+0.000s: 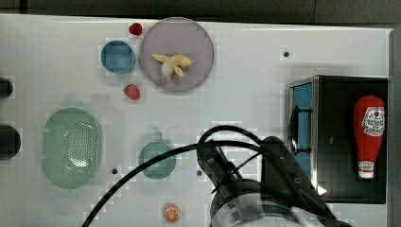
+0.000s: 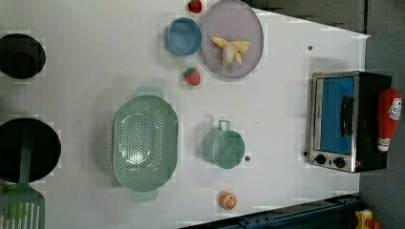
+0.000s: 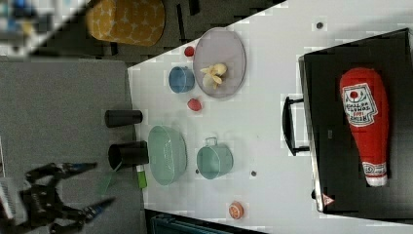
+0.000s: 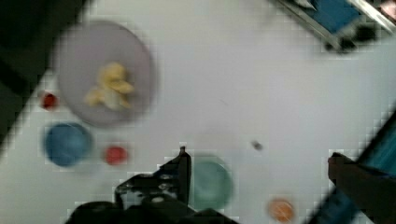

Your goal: Pick banana from plate and place on table.

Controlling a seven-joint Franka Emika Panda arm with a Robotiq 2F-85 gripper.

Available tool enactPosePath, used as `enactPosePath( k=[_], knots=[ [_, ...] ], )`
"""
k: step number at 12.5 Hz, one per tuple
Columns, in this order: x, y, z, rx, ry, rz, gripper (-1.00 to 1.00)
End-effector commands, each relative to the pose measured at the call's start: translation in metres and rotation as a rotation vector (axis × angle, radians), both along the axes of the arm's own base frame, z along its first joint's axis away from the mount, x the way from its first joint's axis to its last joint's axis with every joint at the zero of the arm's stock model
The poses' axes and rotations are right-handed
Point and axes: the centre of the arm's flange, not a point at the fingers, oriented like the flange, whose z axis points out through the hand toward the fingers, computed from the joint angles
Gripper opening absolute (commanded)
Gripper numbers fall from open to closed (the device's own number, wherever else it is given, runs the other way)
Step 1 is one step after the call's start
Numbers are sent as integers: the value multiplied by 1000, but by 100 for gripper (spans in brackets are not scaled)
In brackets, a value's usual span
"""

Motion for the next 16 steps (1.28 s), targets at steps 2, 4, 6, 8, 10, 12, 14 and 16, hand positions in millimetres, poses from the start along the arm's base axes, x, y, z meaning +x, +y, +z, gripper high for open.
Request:
enactPosePath(
  k=[2, 4, 6, 8, 10, 12, 14, 16],
  knots=[
    [75, 39, -101, -19, 146, 34, 100],
    [113, 60, -135, -24, 101, 74, 100],
    [150, 78, -172, -19, 50, 106, 100],
    [181, 84, -213, -5, 60, 94, 100],
    [207, 85, -246, 8, 97, 61, 100],
    [233, 89, -269, 21, 115, 31, 100],
    [256, 98, -292, 33, 131, -7, 100],
    [276, 112, -318, 44, 147, -85, 100]
  ],
)
